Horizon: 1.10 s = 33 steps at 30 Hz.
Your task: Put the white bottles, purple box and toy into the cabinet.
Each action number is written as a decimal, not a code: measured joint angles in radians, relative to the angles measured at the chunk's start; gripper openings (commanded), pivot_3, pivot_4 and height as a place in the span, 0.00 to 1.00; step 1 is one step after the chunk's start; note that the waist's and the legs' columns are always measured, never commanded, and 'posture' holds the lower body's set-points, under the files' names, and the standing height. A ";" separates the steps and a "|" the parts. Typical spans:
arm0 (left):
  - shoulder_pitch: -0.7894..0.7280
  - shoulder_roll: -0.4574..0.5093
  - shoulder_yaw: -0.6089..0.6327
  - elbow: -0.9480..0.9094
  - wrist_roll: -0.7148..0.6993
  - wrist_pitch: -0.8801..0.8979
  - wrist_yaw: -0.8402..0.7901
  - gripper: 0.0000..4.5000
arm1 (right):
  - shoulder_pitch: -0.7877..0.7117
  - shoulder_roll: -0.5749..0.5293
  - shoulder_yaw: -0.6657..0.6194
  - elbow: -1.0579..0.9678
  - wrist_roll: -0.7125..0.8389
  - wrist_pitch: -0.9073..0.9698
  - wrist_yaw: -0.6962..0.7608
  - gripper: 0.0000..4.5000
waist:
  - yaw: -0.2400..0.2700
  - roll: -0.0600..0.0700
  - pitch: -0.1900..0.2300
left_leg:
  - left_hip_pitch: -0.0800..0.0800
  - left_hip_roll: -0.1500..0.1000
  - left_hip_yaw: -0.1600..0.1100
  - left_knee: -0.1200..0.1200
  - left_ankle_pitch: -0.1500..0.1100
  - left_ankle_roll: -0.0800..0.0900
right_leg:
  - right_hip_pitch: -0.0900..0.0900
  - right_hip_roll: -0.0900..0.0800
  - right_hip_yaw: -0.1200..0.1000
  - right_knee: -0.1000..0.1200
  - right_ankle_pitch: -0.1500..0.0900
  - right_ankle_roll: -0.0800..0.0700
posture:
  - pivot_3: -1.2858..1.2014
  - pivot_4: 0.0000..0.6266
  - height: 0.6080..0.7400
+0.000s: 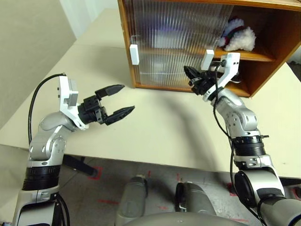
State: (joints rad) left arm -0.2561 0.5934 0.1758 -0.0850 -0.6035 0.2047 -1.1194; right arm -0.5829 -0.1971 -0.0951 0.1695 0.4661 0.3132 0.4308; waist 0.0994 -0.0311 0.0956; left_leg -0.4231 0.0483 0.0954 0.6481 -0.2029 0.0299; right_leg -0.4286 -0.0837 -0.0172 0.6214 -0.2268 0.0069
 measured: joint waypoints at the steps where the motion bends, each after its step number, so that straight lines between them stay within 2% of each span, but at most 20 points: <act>1: 0.000 0.001 0.000 0.000 0.000 0.000 0.000 1.00 | -0.003 0.000 -0.003 0.006 -0.003 -0.008 -0.002 0.01 | 0.000 0.000 0.000 | 0.000 0.000 0.000 0.000 0.000 0.000 | 0.000 0.000 0.000 0.000 0.000 0.000 | 0.61 0.07 1.00; 12: 0.001 0.002 0.001 -0.001 0.000 0.001 0.000 1.00 | -0.094 -0.029 -0.052 0.155 -0.054 -0.132 0.012 0.01 | 0.000 0.000 0.000 | 0.001 0.000 0.000 0.001 0.000 0.000 | 0.000 0.001 0.000 0.002 0.000 0.000 | 0.62 0.07 1.00; 33: -0.015 0.002 -0.010 0.024 0.001 0.001 -0.014 1.00 | 0.005 -0.104 -0.095 0.064 -0.089 -0.132 -0.074 0.01 | -0.001 0.000 -0.001 | 0.001 0.000 0.001 0.003 0.001 -0.001 | 0.001 -0.001 0.001 0.002 0.000 -0.005 | 0.60 0.06 1.00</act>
State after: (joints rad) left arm -0.2713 0.5951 0.1658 -0.0610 -0.6028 0.2052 -1.1335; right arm -0.5780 -0.3008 -0.1904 0.2331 0.3775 0.1807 0.3571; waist 0.0984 -0.0314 0.0951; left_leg -0.4225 0.0479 0.0962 0.6516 -0.2023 0.0292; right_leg -0.4276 -0.0847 -0.0166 0.6238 -0.2269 0.0021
